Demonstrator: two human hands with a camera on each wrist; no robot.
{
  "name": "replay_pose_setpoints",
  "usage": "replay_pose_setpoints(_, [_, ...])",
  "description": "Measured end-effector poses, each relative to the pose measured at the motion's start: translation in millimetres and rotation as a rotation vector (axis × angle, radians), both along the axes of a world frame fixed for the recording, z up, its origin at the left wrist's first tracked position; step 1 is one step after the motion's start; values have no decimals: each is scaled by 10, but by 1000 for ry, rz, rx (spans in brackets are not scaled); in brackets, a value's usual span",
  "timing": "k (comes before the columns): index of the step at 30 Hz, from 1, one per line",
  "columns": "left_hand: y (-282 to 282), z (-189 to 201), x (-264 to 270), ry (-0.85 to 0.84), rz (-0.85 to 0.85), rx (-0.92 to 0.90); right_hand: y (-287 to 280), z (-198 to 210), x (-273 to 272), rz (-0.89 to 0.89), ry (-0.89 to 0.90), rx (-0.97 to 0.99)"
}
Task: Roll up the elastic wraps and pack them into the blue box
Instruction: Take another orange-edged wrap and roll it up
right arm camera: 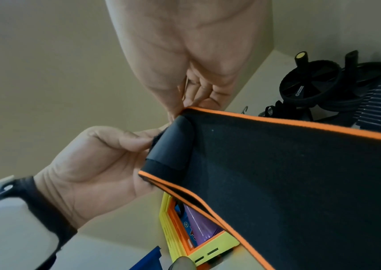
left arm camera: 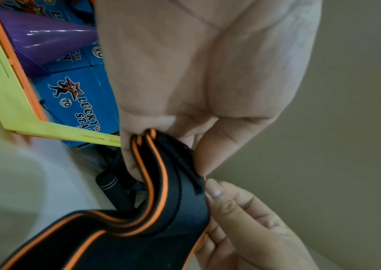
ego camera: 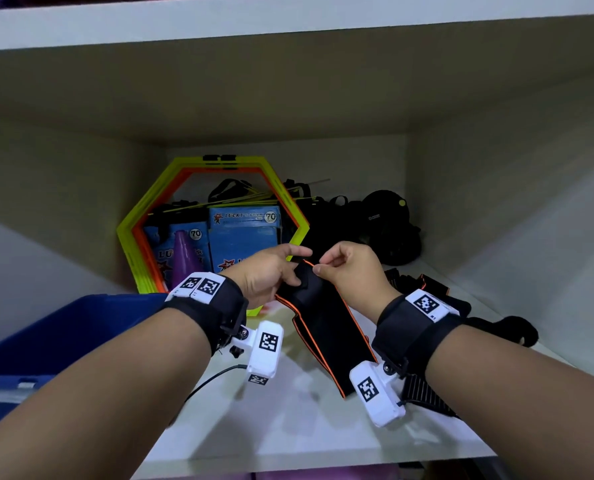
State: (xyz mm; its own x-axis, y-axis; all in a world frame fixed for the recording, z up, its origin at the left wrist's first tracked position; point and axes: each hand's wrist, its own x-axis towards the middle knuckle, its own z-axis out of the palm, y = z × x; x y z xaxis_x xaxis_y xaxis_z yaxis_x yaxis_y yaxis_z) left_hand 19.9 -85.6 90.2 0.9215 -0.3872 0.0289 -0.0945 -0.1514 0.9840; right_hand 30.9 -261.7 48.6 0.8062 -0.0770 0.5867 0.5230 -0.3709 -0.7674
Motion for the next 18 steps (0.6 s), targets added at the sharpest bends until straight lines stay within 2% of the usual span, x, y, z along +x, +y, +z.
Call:
replay_pose_setpoints(2, [-5,25,-23,-19,-17,16,5,-11,-6,-6,3,-24])
replay_pose_setpoints(4, [-18,62,-38,-62,23,2,18,1,-41,73,21,-8])
replay_pose_setpoints(9, [-58,161,-1,-252,306,-93,-63,184,-67,179,75,-31])
replay_pose_setpoints(13, [-118,240,18,-307,413,-277,-147,392,-71,241,106,24])
replay_pose_setpoints(15, [-157,270,-16,-312,411,-316,-121,442,-66,230,69,13])
replay_pose_setpoints(18, [-185,289,-120,-190,349,-338,-99,485,-90,200,21,48])
